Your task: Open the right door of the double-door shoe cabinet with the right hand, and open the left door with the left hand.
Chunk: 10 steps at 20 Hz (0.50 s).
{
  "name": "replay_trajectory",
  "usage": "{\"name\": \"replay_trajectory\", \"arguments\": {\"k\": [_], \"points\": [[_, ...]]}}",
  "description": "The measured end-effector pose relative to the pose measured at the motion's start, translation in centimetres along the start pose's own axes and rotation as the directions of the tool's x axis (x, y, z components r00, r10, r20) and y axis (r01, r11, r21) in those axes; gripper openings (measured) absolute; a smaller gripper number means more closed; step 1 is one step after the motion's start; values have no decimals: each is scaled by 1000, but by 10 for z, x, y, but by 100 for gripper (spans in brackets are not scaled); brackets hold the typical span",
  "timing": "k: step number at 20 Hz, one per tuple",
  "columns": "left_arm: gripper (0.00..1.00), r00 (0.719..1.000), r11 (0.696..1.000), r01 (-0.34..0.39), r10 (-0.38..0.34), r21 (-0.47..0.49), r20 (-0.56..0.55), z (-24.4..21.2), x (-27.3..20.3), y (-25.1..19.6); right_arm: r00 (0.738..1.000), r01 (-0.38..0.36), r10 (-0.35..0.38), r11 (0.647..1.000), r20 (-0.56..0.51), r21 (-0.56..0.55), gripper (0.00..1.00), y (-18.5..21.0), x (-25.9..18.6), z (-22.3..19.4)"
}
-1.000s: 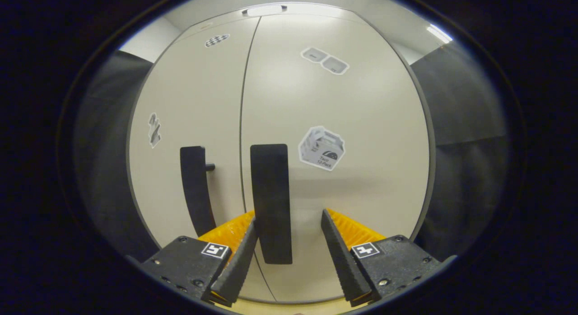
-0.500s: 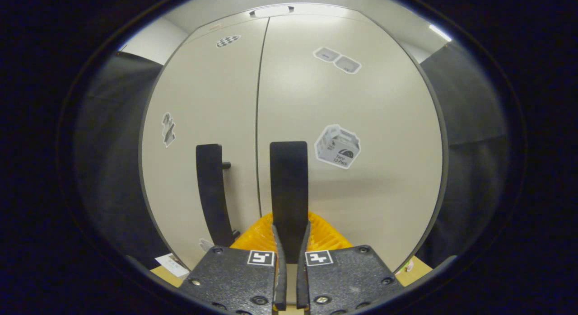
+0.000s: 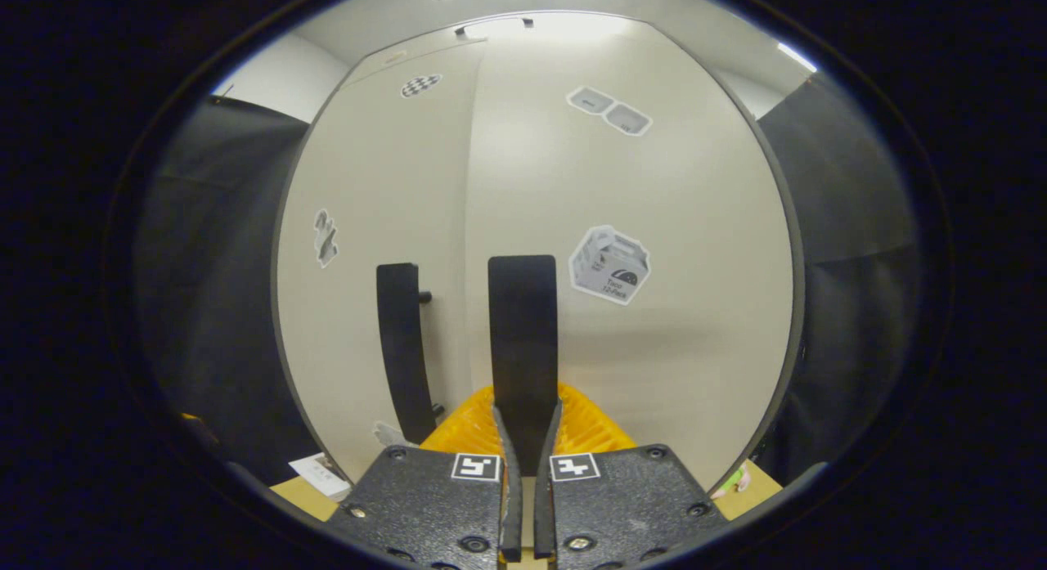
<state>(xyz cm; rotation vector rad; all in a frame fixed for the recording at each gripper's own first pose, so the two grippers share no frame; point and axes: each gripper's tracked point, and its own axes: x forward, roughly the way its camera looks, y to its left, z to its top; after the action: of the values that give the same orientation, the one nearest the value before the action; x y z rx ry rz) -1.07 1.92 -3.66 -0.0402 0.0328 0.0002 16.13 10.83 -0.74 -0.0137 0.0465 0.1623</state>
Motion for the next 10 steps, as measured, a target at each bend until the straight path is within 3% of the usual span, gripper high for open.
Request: {"name": "replay_trajectory", "arguments": {"k": [10], "points": [[96, 1000, 1000, 1, -1, 8, 5, 0, 0, -6, 994, -101, 100, 995, -33, -6, 9, -15, -64, -1]]}}
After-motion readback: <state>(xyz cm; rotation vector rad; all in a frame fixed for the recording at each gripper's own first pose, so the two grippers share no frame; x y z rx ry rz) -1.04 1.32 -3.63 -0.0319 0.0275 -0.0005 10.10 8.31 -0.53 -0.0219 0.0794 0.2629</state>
